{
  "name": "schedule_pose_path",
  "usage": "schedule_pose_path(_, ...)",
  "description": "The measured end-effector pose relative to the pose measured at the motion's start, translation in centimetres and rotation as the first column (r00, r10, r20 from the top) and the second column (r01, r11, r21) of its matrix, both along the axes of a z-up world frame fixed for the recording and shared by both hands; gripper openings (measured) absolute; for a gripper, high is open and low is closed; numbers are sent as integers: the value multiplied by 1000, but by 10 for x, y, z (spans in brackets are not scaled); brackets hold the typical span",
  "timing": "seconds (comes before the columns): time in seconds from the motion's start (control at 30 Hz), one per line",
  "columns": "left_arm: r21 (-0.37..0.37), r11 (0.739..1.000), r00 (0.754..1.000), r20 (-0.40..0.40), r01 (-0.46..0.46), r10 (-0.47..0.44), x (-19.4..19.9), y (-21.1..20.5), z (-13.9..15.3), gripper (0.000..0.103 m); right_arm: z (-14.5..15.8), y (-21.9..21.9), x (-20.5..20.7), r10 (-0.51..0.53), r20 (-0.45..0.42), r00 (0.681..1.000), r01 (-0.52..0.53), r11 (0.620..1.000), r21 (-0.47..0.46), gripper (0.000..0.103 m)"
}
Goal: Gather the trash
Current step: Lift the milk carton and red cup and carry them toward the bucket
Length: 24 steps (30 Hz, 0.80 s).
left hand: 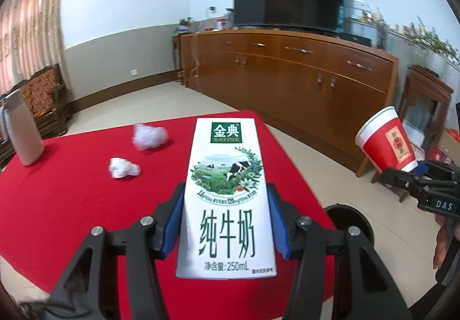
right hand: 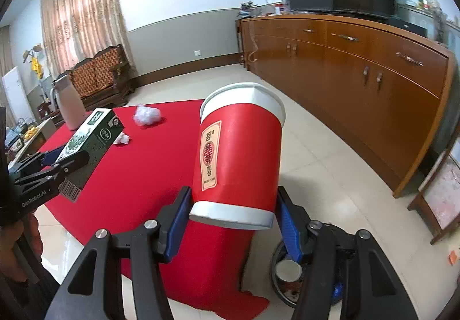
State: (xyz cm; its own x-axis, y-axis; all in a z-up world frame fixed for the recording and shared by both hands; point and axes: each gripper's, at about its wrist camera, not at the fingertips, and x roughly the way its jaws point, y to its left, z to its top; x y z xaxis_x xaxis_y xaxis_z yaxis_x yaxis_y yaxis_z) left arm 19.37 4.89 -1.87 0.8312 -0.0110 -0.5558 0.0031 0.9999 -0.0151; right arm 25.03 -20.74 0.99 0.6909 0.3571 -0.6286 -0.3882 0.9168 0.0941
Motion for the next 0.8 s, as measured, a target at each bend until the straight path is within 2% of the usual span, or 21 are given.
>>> schedule_pose_path(0.5,-8,984,982,-59,179,-179,14,-109,-22,55,-28,-93,-9,-94,-28,995,93,995,-40,59)
schedule_pose_path(0.8,-5,957,951,-119,288,-287,22,-179,-45,55,-65,-153,-6,-141,-94,986,135,989,-65,59)
